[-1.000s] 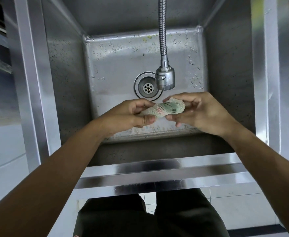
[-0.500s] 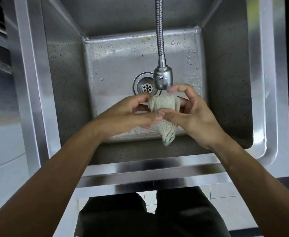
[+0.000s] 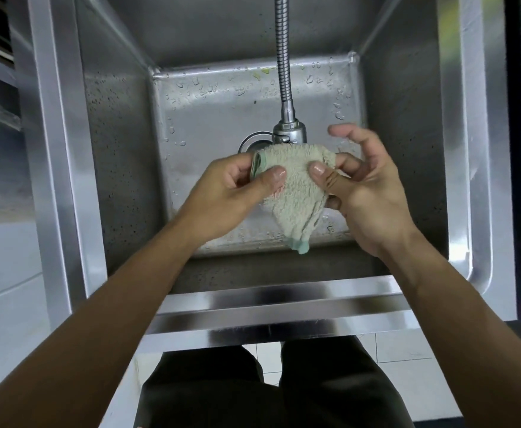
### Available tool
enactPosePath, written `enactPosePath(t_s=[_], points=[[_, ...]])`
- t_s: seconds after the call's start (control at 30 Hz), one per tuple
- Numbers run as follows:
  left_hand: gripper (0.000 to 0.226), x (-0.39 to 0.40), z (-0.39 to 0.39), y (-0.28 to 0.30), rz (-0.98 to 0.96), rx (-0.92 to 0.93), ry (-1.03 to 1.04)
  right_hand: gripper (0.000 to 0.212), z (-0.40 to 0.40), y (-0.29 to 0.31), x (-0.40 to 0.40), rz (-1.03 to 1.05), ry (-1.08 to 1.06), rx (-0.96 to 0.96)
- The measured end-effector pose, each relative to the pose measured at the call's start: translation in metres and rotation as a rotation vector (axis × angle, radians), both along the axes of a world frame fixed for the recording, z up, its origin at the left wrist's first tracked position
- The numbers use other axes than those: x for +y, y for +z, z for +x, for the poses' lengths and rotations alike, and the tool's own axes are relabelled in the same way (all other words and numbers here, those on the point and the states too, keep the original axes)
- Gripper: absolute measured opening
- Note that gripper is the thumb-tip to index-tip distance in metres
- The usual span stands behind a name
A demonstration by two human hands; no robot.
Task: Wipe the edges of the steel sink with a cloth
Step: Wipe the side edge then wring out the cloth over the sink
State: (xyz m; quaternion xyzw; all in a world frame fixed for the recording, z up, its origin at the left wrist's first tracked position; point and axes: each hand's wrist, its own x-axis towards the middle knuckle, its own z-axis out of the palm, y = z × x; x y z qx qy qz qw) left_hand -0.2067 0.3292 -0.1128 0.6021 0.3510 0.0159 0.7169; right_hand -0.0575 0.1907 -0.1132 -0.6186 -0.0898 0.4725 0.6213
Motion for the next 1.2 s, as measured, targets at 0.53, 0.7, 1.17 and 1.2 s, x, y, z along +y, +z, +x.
enactPosePath(t_s=[0.53, 0.7, 1.17, 1.2], points=[[0.063, -0.016, -0.005, 0.011, 0.052, 0.08, -0.145, 0.06, -0.009, 0.0, -0.013, -0.138, 0.299, -0.181], [0.071, -0.019, -0.011, 0.016, 0.077, 0.034, -0.221, 0.061, -0.023, 0.024, -0.035, -0.182, 0.264, -0.31], [0.036, -0.193, 0.116, 0.086, 0.427, -0.254, -0.852, 0.051, -0.069, 0.107, -0.232, -0.553, -0.794, -0.403], [0.035, -0.215, 0.13, 0.088, 0.464, -0.271, -0.917, 0.051, -0.067, 0.107, -0.248, -0.588, -0.85, -0.403]])
